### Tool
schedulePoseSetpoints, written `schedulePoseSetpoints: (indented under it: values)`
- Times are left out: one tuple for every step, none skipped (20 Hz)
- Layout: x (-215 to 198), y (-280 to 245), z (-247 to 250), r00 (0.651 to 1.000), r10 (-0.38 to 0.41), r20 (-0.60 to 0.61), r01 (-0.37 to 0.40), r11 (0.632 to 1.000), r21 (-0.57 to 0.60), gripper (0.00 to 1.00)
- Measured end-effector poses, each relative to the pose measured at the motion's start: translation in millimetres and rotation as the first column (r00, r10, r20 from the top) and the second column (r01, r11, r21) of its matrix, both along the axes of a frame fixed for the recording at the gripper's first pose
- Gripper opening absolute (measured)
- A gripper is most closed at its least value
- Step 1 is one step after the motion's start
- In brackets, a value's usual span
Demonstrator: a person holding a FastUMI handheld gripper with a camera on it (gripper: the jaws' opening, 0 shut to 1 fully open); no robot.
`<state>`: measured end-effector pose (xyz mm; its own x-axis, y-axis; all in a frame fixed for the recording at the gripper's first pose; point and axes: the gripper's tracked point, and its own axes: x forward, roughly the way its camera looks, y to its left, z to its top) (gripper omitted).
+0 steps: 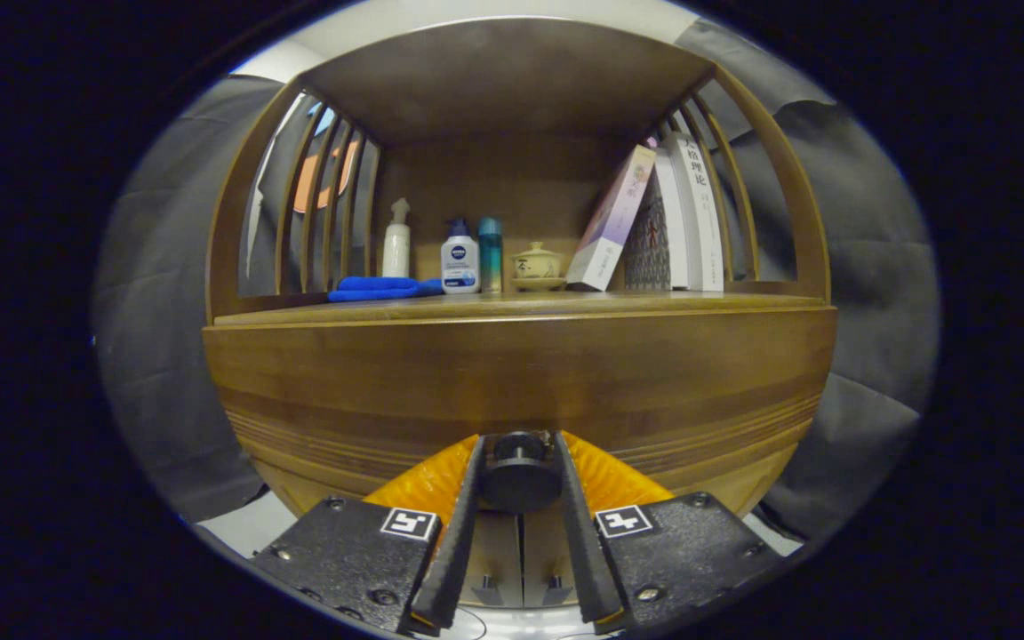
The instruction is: Pull open the drawer, take out the items inside it, and place them on the countertop above the cabinet.
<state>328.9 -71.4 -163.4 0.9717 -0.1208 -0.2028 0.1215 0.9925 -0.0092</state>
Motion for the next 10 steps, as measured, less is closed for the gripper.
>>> schedulePoseSetpoints:
  values:
    - [-1, 0, 1, 1.000, 0.002, 0.003, -0.002, 1.000, 0.015, 0.49]
    - [0, 1, -1, 1.000, 0.008, -0.001, -0.008, 1.000, 0.018, 0.46]
    - [-1, 1, -1, 1.000, 0.009, -0.009, -0.009, 1.000, 0.017, 0.44]
    - [-3, 0, -1, 1.000, 0.006, -0.022, -0.005, 1.000, 0.019, 0.41]
    - [-6, 0, -1, 0.999, 0.003, -0.033, -0.002, 1.000, 0.021, 0.40]
    - [-11, 0, -1, 0.999, -0.001, -0.039, 0.002, 1.000, 0.025, 0.38]
    - [-19, 1, -1, 0.999, -0.002, -0.039, 0.003, 1.000, 0.024, 0.38]
    - [-28, 3, -1, 0.999, -0.002, -0.039, 0.002, 1.000, 0.019, 0.38]
    - [-38, 3, 0, 0.999, 0.002, -0.039, -0.001, 1.000, 0.014, 0.37]
    - [-47, 3, 0, 0.999, 0.004, -0.039, -0.004, 1.000, 0.014, 0.37]
